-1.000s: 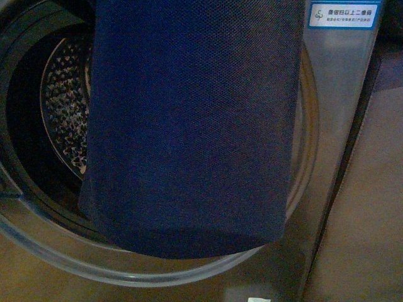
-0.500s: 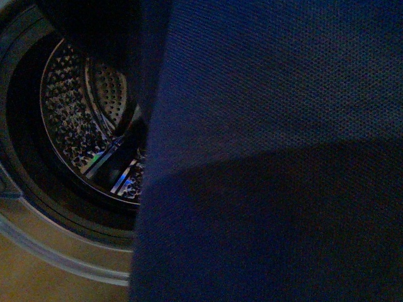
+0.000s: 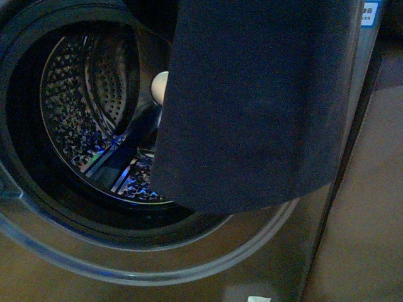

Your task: Put clothes into washing machine

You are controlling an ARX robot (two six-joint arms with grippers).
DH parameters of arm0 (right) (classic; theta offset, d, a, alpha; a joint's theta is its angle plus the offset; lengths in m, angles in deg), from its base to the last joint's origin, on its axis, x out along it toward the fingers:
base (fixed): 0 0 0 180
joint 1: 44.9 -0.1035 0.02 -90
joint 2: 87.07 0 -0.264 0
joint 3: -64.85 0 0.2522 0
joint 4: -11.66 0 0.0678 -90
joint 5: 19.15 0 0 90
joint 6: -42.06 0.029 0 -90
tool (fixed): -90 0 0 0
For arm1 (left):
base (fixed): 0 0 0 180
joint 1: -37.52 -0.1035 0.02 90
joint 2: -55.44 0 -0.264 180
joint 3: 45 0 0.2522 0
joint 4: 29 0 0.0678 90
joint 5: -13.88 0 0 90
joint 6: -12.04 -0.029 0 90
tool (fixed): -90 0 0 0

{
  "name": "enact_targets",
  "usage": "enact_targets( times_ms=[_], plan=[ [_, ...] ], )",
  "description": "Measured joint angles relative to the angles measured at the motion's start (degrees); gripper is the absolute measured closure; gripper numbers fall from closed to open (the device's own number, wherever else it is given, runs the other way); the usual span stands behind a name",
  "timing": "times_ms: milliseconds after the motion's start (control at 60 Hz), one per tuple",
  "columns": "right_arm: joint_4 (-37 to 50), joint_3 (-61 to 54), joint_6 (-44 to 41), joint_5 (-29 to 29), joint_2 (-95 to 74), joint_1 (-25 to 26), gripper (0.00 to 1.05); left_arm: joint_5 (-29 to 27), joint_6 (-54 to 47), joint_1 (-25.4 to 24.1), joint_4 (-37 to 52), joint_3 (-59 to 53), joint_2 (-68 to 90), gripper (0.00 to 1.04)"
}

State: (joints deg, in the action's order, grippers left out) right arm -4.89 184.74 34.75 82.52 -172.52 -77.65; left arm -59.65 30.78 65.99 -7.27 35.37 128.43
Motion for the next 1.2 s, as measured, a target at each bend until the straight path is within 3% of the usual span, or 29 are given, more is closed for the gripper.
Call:
enact_targets(
  times_ms=[333, 467, 600, 867, 1200],
  plan=[
    [0.0, 0.0, -0.1, 0.0, 0.0, 0.0, 0.91, -13.7, -4.0, 0.1, -8.5, 4.6, 4.4, 0.10],
    [0.0, 0.0, -0.1, 0.0, 0.0, 0.0, 0.73, -16.7, -4.7, -1.5, -8.9, 4.4, 5.0, 0.27],
    [0.0, 0.0, 0.0, 0.2, 0.0, 0.0, 0.48, -17.1, -4.0, -4.9, -7.7, 1.8, 4.3, 0.52],
    [0.2, 0.3, 0.0, 0.4, 0.3, 0.0, 0.06, -16.0, -0.4, -12.7, -6.3, -4.0, 3.1, 0.90],
    [0.2, 0.3, 0.0, 0.4, 0.3, 0.0, 0.07, -11.8, 3.2, -17.1, 0.9, -20.9, -6.2, 0.92]
  ],
)
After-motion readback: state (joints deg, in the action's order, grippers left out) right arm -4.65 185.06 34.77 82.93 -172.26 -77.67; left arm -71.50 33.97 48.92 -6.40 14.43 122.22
